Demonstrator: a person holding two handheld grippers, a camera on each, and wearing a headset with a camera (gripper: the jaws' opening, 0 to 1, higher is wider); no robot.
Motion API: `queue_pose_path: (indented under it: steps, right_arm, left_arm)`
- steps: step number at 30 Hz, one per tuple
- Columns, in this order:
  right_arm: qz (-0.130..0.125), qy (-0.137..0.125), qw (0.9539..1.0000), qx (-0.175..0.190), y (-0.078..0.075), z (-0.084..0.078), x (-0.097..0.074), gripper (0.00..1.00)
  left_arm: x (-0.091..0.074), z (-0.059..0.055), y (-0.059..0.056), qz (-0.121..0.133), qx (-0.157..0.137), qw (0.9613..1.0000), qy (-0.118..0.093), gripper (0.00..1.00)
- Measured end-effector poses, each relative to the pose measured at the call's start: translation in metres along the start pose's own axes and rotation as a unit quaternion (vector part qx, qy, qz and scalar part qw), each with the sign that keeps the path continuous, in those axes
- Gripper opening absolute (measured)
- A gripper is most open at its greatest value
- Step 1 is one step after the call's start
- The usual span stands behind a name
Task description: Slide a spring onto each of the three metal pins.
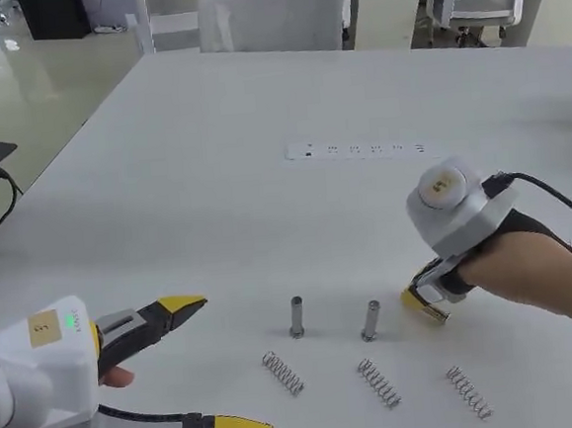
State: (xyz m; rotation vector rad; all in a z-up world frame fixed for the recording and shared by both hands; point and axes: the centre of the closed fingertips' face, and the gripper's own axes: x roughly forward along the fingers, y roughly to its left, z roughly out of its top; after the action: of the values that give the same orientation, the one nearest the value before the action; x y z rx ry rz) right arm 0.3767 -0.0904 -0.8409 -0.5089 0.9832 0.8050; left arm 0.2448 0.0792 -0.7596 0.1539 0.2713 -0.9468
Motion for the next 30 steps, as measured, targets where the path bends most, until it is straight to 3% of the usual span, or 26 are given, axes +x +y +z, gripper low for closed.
queue_pose_path:
  steps: [30]
  right_arm:
    - [-0.01,-0.064,0.9976,0.025,0.006,0.003,-0.035,0.04]
  left_arm:
    - [0.003,0.006,-0.003,-0.008,0.008,0.9999,-0.003,0.83]
